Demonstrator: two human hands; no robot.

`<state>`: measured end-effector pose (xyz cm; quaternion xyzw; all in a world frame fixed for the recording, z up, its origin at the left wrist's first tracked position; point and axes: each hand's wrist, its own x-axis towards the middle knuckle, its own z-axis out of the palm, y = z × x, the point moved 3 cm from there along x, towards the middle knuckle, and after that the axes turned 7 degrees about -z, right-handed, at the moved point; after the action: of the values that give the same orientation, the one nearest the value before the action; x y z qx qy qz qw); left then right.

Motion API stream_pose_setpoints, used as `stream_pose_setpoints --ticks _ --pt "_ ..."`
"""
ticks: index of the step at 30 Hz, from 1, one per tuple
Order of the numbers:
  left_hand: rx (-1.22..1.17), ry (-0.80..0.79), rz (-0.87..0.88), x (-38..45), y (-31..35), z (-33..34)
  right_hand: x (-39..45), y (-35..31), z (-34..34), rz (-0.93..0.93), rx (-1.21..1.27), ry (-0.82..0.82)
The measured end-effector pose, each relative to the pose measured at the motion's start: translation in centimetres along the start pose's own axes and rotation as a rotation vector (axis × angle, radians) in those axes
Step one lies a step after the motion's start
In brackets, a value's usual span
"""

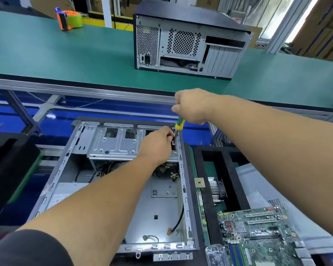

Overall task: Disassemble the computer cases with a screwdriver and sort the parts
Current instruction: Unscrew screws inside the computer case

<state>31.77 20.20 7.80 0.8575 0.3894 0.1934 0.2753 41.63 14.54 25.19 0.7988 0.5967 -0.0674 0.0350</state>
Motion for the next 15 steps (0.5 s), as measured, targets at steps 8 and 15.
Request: stream_pose_setpoints --ticks 8,15 --pt "0.057 -0.029 0.040 -0.2 0.4 -0.2 -1.0 -1.4 0.2 -0.169 0.036 -0.121" --pt "0.026 -0.061 0.043 -0.2 0.2 -0.2 -1.4 -0.6 0.3 -0.051 0.130 -0.040"
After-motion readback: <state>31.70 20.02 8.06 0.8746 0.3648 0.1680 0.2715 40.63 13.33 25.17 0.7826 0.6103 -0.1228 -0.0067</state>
